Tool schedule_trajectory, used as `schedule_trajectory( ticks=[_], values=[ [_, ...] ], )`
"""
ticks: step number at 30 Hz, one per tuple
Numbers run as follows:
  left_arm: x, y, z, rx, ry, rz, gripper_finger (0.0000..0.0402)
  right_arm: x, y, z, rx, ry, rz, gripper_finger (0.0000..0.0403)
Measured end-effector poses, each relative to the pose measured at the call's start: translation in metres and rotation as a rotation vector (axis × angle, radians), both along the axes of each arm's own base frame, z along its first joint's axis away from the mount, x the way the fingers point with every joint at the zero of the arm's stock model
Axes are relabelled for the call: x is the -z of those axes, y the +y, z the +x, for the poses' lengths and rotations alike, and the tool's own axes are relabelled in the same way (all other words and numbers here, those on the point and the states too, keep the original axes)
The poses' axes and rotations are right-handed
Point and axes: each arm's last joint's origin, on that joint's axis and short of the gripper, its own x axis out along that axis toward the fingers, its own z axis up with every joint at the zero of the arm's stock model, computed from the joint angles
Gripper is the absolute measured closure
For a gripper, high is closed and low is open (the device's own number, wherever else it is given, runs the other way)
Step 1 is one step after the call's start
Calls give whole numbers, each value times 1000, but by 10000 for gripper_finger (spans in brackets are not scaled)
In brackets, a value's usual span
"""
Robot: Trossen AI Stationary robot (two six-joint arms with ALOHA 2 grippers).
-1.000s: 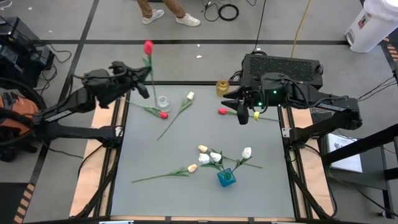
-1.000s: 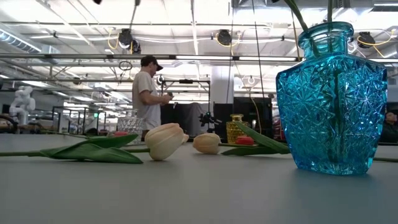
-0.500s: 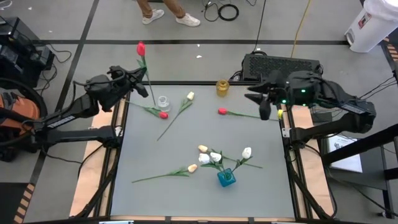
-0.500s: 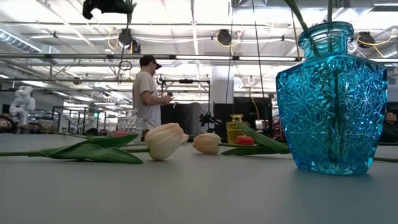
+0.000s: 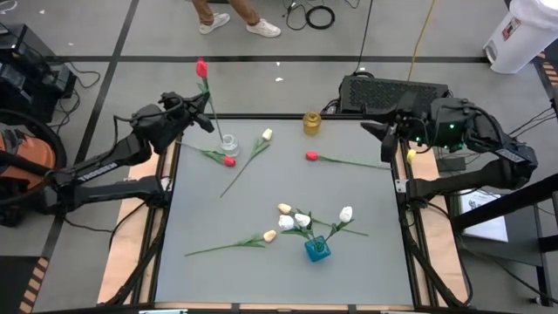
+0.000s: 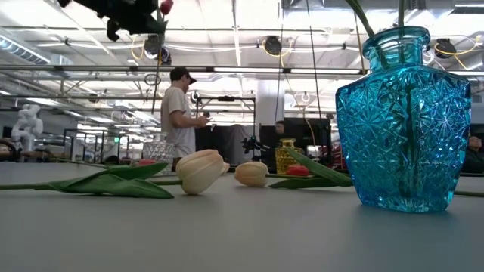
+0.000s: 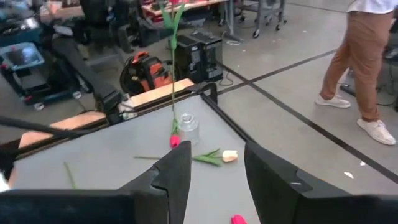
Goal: Sort flowers into vase by color
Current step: Put the bottom right red tulip into the transparent vase
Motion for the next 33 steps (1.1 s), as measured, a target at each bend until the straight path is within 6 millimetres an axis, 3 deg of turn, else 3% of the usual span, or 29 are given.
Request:
schedule_trajectory(
  ticks=[10, 22, 33],
  values=[
    [14, 31, 3, 63, 68, -13, 394, 0, -4, 26, 60, -57, 47, 261],
    [18, 54, 4, 132, 47, 7, 394, 16, -8, 68, 79, 14, 99, 261],
    [24, 60, 8, 170, 48, -35, 394, 18, -9, 74, 79, 16, 98, 261]
  ],
)
